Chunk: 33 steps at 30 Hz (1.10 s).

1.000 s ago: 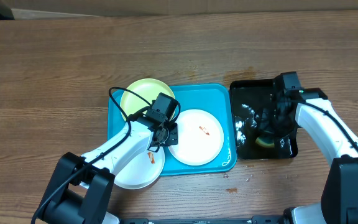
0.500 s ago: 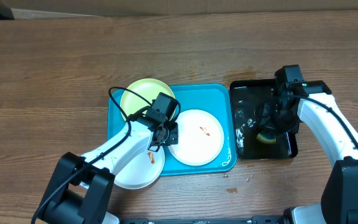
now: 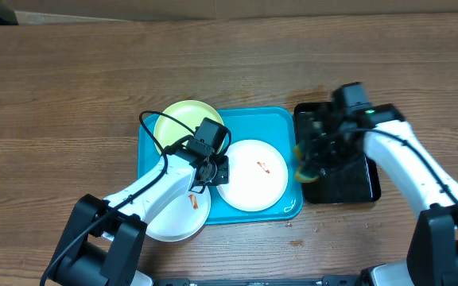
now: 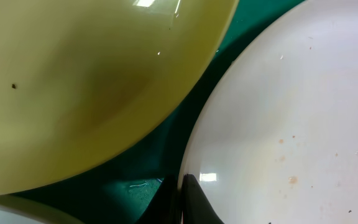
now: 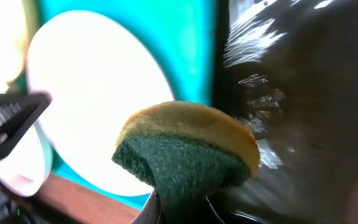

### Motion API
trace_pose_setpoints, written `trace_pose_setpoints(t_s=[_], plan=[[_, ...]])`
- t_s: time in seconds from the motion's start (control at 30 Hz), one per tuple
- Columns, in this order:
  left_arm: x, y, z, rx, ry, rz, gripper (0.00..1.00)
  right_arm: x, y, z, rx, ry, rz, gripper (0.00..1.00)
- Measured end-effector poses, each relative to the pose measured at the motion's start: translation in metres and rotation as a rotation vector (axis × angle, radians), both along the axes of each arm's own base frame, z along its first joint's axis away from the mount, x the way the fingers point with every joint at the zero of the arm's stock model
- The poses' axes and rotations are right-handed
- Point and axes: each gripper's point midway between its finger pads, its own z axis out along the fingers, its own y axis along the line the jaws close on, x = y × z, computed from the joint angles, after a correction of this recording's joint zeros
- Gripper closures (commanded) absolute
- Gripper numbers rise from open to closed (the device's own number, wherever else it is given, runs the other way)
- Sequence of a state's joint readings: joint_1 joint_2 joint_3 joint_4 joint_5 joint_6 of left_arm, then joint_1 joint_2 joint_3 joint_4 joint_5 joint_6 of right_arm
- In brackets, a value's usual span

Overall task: Clean dirty plates on tray and stack at the side
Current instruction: 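Scrub the white plate held by the left gripper with the sponge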

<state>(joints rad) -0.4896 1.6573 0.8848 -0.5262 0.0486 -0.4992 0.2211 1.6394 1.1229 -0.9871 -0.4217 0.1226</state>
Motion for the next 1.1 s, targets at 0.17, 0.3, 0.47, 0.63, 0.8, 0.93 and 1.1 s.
trace_pose_setpoints(t_s=[0.17,0.3,0.47,0.63,0.8,0.93,1.1], plan=[[0.0,0.0,0.0,0.0,0.0,0.0,0.96,-0.007,0.045,-0.006,-0.118,-0.133,0.202,0.96],[0.0,0.0,0.0,0.0,0.0,0.0,0.96,-0.003,0.07,-0.009,-0.249,-0.293,0.306,0.96],[0.0,0.0,0.0,0.0,0.001,0.0,0.95,0.01,0.076,-0.015,-0.365,-0.428,0.307,0.96],[0.0,0.0,0.0,0.0,0.001,0.0,0.95,0.018,0.061,-0.024,-0.432,-0.442,0.25,0.96],[-0.001,-0.002,0.0,-0.009,0.005,-0.003,0.95,0.022,0.062,-0.025,-0.427,-0.452,0.233,0.96],[-0.001,-0.002,0.0,-0.01,0.006,-0.003,0.95,0.02,0.061,-0.039,-0.442,-0.416,0.242,0.96],[-0.001,-0.002,0.0,-0.012,0.007,-0.004,0.95,0.016,0.058,-0.063,-0.472,-0.359,0.26,0.96]])
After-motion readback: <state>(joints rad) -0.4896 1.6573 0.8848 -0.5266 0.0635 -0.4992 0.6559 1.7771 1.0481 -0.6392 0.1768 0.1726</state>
